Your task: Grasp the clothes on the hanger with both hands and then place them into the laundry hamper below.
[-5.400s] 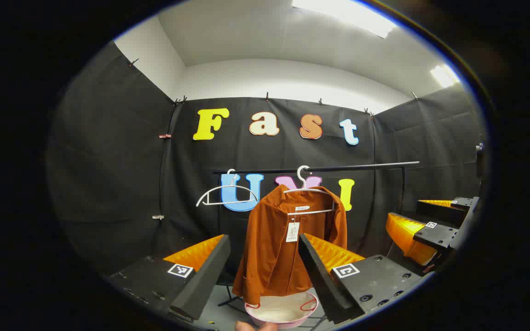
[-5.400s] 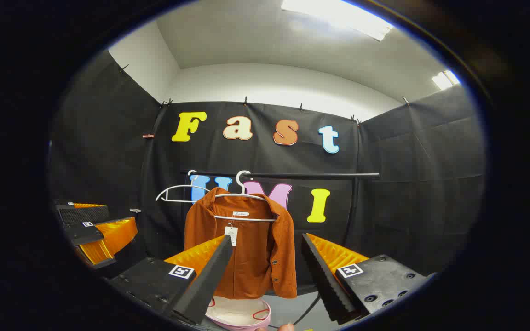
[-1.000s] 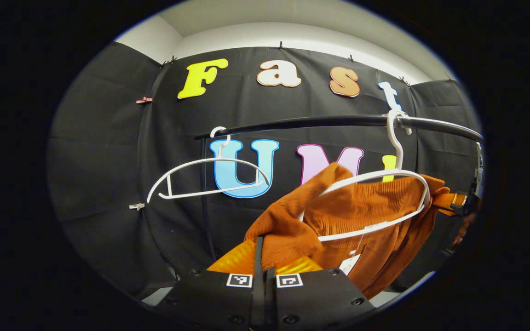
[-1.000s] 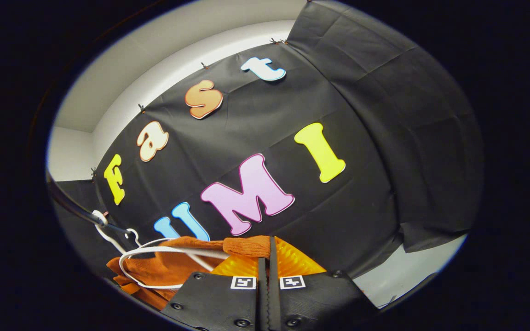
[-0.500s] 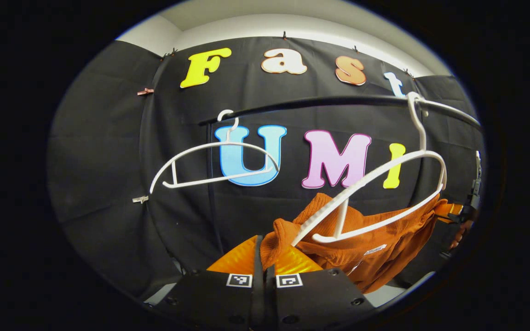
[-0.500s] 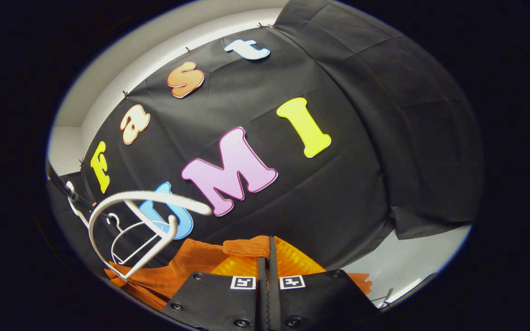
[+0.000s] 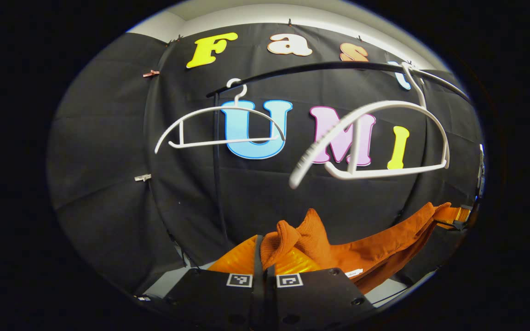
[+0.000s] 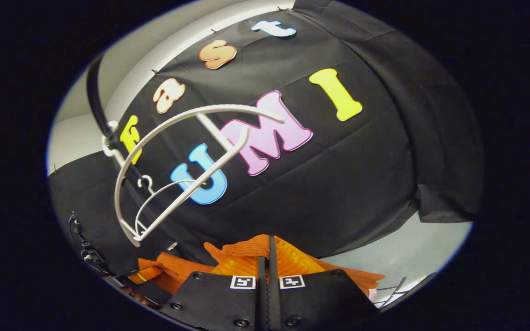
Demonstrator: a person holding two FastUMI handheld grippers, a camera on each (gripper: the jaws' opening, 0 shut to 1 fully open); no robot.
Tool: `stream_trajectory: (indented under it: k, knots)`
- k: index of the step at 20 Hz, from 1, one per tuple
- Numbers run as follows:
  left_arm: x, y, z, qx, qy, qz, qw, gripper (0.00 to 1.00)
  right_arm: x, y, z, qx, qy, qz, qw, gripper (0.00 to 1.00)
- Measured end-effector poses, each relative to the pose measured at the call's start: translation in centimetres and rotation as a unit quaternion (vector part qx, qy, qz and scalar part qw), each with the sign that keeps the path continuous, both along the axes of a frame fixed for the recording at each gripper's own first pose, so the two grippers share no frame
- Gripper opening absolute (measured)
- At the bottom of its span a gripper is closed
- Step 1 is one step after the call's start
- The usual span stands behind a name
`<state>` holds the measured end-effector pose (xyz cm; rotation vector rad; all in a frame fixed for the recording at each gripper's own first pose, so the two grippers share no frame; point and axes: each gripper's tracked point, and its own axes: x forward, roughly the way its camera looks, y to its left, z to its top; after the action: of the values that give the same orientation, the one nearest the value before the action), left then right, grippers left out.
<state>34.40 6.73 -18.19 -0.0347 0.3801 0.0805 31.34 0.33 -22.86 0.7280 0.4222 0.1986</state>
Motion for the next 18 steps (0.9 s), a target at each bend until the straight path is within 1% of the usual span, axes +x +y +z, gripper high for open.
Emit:
stream_trajectory:
  k: [3,6,9,10,11,12,14,16,18]
  knots:
    - [-0.9,-2.9,-0.3,-0.019,0.000,-0.023,1.000,0.05,-1.6,3.8,1.0,0.014,-0.010,0.035,0.999,0.04]
    - [-1.2,-5.7,1.1,-0.031,-0.010,-0.048,0.998,0.05,-3.0,6.9,3.7,0.025,-0.038,0.075,0.996,0.04]
    - [-1.7,-8.1,3.7,-0.046,-0.033,-0.073,0.996,0.05,-3.7,8.5,7.3,0.031,-0.076,0.102,0.991,0.04]
    - [-1.7,-8.7,4.8,-0.053,-0.043,-0.079,0.995,0.05,-3.8,8.7,8.4,0.035,-0.085,0.106,0.990,0.08]
    - [-1.8,-9.1,5.6,-0.061,-0.052,-0.085,0.993,0.05,-3.9,8.9,8.9,0.037,-0.090,0.109,0.989,0.04]
    - [-1.8,-9.6,6.3,-0.071,-0.060,-0.090,0.992,0.05,-3.8,8.9,9.0,0.037,-0.092,0.110,0.989,0.04]
    - [-1.5,-10.3,6.1,-0.080,-0.058,-0.098,0.990,0.05,-3.8,8.6,7.7,0.024,-0.084,0.110,0.990,0.04]
    - [-1.6,-10.6,3.4,-0.077,-0.039,-0.098,0.991,0.05,-3.8,8.3,4.7,0.004,-0.064,0.112,0.992,0.04]
    - [-1.6,-10.9,-0.3,-0.074,-0.013,-0.093,0.993,0.05,-4.1,8.3,0.9,-0.024,-0.036,0.122,0.992,0.05]
